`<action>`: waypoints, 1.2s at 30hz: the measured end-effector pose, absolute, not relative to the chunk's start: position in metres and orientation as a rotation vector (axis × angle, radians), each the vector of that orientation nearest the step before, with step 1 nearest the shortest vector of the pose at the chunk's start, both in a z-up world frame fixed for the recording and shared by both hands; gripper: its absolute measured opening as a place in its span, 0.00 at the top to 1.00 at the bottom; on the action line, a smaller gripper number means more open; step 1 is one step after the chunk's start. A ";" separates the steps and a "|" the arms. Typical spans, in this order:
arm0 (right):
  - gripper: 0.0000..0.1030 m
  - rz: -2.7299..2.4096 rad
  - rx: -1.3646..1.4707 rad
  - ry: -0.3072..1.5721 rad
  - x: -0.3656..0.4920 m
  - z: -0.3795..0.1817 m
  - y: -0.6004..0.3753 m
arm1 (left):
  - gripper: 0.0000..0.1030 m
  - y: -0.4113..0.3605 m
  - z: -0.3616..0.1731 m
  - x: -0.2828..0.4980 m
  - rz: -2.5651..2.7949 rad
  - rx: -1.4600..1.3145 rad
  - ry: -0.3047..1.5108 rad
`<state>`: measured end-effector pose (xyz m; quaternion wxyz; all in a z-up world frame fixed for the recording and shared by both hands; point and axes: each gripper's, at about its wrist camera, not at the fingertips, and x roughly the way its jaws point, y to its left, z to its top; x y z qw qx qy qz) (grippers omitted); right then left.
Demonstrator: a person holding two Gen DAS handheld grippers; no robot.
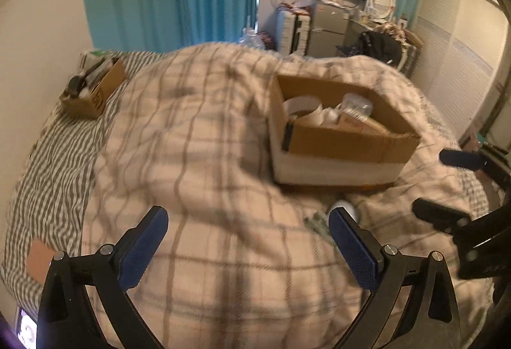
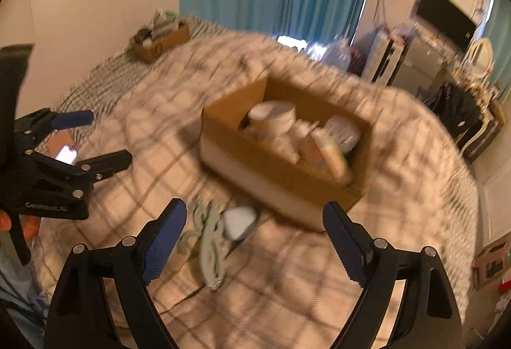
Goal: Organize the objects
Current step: 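Grasp the pale green cable with the right gripper and lift it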
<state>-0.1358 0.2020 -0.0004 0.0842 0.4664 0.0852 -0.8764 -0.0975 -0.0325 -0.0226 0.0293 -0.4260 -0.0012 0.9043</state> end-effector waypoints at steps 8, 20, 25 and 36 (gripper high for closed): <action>0.16 -2.458 1.585 0.381 -0.139 -0.078 0.176 | 0.00 -0.041 -0.060 -0.092 2.834 -1.408 0.107; 0.31 -2.374 1.692 0.498 -0.144 -0.121 0.162 | 0.00 -0.054 -0.074 -0.096 2.779 -1.454 -0.041; 0.64 -2.372 1.695 0.436 -0.147 -0.126 0.170 | 0.00 -0.056 -0.074 -0.095 2.778 -1.457 -0.063; 0.91 -2.489 1.525 0.270 -0.122 -0.071 0.204 | 0.00 -0.026 -0.057 -0.100 2.746 -1.411 0.012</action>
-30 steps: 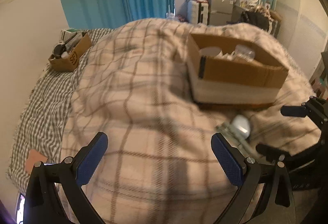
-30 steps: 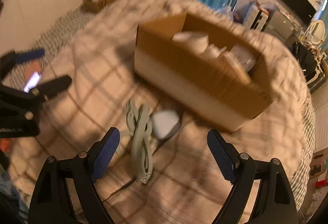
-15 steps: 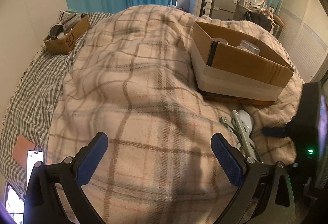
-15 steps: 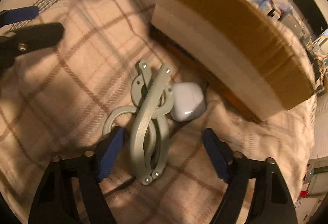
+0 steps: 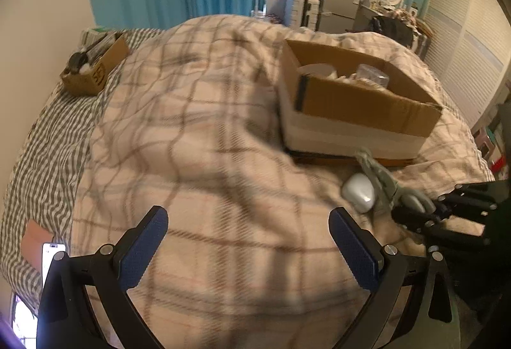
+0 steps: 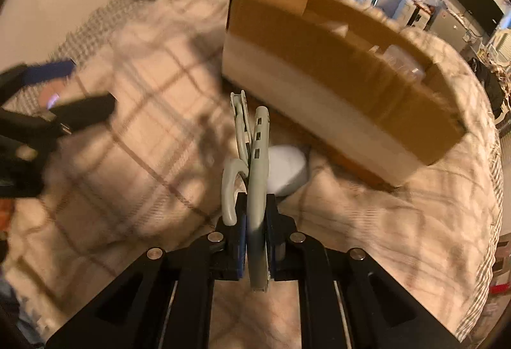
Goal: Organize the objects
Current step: 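Grasp the pale green cable with the right gripper and lift it, then grasp the white earbud case with the left gripper and lift it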
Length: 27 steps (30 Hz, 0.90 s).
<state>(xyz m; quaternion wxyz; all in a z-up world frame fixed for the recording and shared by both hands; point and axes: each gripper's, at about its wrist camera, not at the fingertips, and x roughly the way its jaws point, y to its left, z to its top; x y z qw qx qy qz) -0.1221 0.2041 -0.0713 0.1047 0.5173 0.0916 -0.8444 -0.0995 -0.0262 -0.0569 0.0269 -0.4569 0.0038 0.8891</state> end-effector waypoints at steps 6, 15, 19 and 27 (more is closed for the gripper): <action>0.91 -2.612 1.438 0.277 -0.112 -0.019 0.226 | 0.00 0.025 -0.054 -0.118 2.647 -1.378 0.071; 0.91 -2.651 1.446 0.317 -0.112 -0.013 0.259 | 0.00 0.082 -0.096 -0.137 2.595 -1.371 0.203; 0.91 -2.635 1.467 0.299 -0.114 -0.023 0.265 | 0.00 0.089 -0.123 -0.146 2.554 -1.453 0.238; 0.91 -2.587 1.504 0.262 -0.119 -0.043 0.275 | 0.10 0.116 -0.144 -0.152 2.479 -1.462 0.388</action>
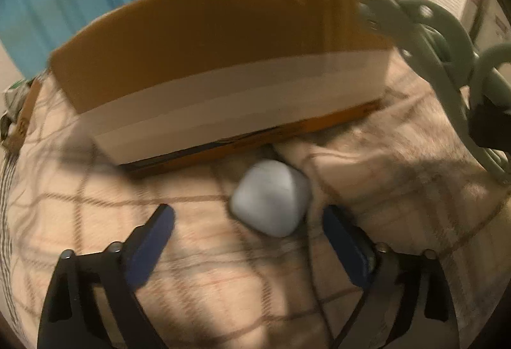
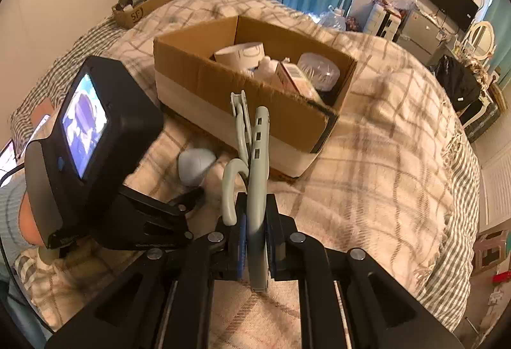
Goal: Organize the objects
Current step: 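Grasp the white earbud case with the left gripper and lift it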
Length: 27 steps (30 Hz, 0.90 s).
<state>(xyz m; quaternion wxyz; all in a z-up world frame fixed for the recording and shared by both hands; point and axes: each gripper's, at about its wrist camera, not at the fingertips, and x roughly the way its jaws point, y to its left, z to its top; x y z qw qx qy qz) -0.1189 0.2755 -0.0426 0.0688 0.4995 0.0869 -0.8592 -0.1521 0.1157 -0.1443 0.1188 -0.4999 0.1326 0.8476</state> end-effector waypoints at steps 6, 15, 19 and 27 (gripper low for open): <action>0.91 -2.576 1.512 0.240 -0.119 -0.049 0.277 | 0.18 0.119 -0.153 -0.166 2.398 -1.486 0.307; 0.91 -2.594 1.512 0.239 -0.111 -0.044 0.274 | 0.49 0.124 -0.145 -0.148 2.353 -1.471 0.364; 0.91 -2.608 1.500 0.252 -0.103 -0.037 0.271 | 0.49 0.117 -0.131 -0.136 2.366 -1.458 0.339; 0.91 -2.635 1.453 0.289 -0.087 -0.015 0.258 | 0.50 0.104 -0.087 -0.101 2.441 -1.324 0.288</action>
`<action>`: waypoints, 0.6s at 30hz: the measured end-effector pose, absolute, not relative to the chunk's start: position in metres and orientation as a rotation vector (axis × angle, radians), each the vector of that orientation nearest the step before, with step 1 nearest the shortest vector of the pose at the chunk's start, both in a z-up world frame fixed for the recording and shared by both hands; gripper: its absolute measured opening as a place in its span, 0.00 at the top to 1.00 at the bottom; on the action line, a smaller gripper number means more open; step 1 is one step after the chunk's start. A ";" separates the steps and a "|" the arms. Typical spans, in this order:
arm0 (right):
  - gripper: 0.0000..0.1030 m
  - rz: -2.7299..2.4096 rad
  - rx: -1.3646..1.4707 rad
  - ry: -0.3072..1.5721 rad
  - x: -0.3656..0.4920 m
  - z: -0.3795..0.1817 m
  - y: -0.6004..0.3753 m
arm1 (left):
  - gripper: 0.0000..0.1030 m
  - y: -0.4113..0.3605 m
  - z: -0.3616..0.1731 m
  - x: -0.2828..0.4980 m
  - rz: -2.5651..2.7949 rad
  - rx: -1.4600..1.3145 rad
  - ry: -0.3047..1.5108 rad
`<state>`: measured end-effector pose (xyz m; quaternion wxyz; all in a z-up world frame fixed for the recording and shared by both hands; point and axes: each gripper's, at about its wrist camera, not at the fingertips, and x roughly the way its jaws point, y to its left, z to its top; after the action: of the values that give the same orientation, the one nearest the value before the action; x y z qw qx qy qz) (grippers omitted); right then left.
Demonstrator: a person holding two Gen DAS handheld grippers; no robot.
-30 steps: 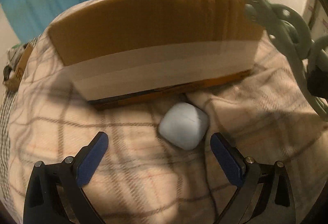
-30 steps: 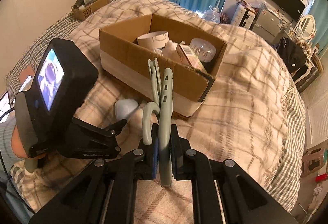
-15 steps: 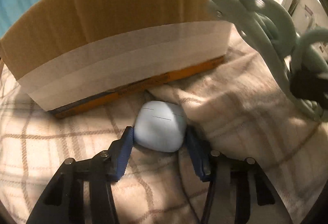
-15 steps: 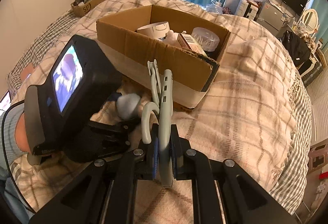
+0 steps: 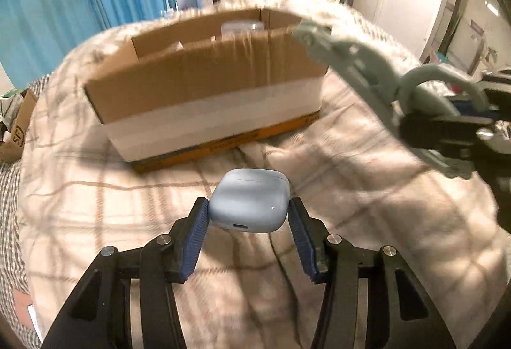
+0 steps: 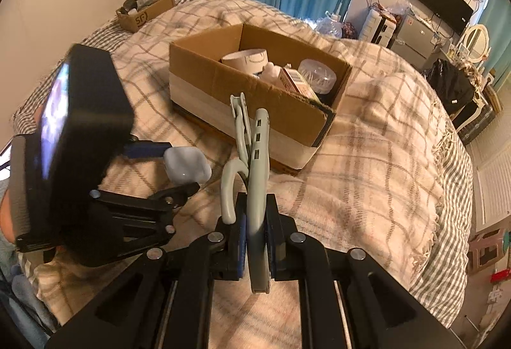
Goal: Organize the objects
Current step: 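Grasp the white earbud case with the left gripper and lift it, then lower earbud case and cable into the box and open both grippers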
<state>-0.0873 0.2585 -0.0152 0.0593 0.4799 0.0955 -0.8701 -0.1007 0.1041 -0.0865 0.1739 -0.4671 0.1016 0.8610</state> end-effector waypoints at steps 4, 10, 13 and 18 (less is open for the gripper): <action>0.91 -2.656 1.413 0.309 -0.080 -0.001 0.252 | 0.50 0.107 -0.067 -0.084 2.478 -1.270 0.258; 0.91 -2.719 1.312 0.299 -0.075 0.034 0.258 | 0.50 0.076 -0.009 -0.085 2.584 -1.100 0.191; 0.91 -2.759 1.258 0.292 -0.083 0.055 0.266 | 0.50 0.071 0.018 -0.096 2.626 -1.038 0.174; 0.91 -2.775 1.198 0.262 -0.112 0.079 0.274 | 0.50 0.065 0.048 -0.129 2.685 -0.975 0.156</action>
<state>-0.1123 0.2744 0.0792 0.0539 0.3942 0.0863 -0.9134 -0.1291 0.0652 0.0475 0.1400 -0.3374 0.0540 0.9293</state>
